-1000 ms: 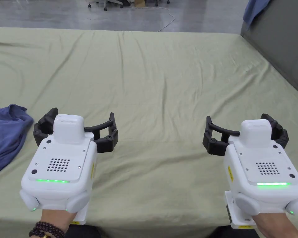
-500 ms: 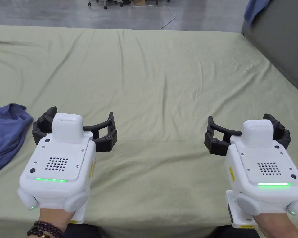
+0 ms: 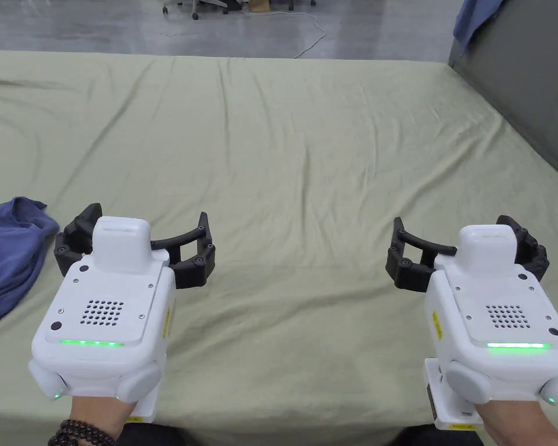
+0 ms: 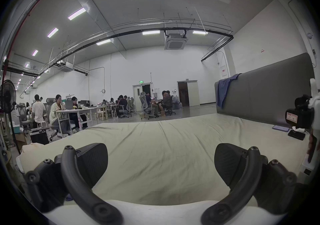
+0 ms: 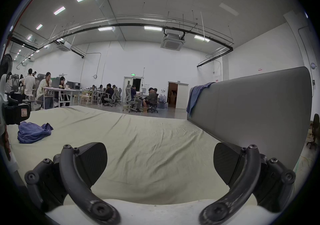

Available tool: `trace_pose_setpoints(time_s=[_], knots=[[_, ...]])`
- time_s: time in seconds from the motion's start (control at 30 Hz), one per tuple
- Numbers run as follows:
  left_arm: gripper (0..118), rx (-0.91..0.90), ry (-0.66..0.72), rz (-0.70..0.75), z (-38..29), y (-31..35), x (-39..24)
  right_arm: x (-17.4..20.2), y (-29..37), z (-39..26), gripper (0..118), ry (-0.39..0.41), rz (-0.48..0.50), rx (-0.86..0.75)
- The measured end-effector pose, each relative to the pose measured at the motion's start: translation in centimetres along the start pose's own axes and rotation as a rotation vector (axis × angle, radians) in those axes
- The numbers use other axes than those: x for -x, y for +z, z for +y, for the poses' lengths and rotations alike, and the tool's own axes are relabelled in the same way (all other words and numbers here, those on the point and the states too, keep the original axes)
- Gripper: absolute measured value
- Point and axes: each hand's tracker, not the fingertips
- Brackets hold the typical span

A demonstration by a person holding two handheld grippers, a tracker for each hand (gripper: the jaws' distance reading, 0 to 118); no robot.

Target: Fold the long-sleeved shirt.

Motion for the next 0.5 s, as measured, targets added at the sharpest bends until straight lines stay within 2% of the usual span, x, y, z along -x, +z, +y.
trace_pose_setpoints(time_s=[0.3,0.5], knots=[[118,-0.001,0.032,0.001,0.23,0.03,0.38,0.15,0.08,0.10,118,0.005,0.005,-0.008],[118,0.011,-0.002,0.009,0.40,-0.05,0.31,0.10,0.12,0.19,118,-0.003,0.003,-0.011]])
